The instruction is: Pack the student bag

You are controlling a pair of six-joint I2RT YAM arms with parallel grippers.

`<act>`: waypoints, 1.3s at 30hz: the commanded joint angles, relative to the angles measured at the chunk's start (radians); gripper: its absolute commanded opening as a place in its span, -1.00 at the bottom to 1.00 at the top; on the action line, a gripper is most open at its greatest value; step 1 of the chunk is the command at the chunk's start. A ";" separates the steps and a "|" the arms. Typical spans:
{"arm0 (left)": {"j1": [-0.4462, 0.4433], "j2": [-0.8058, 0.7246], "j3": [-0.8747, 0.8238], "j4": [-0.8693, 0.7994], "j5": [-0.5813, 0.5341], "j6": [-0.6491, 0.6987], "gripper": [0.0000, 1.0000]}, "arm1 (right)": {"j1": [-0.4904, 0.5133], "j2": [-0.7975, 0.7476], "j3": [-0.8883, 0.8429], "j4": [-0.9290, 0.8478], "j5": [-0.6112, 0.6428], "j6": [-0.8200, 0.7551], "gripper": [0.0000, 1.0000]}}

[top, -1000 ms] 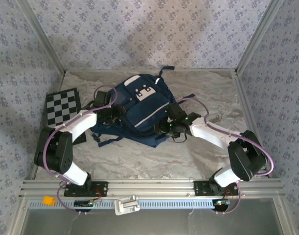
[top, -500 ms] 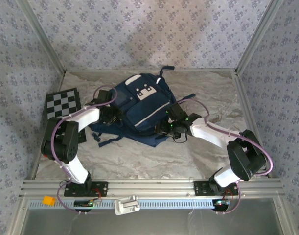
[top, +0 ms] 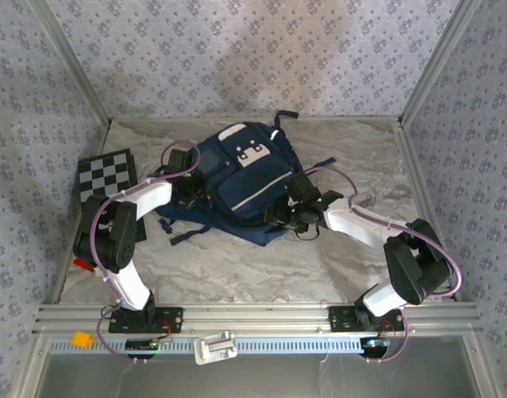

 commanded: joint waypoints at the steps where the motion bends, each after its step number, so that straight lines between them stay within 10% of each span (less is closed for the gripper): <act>1: -0.021 -0.055 -0.031 0.063 0.063 -0.035 -1.00 | -0.031 0.003 0.019 -0.045 0.029 -0.051 0.22; 10: -0.073 -0.126 -0.098 0.122 0.065 -0.132 -1.00 | -0.145 -0.001 0.112 -0.129 0.062 -0.173 0.26; 24: -0.111 -0.148 -0.115 0.169 0.075 -0.232 -1.00 | 0.097 -0.105 0.187 -0.317 0.173 -0.091 0.31; 39: -0.125 -0.198 -0.146 0.181 0.111 -0.267 -1.00 | 0.229 0.275 0.441 0.002 0.065 -0.129 -0.37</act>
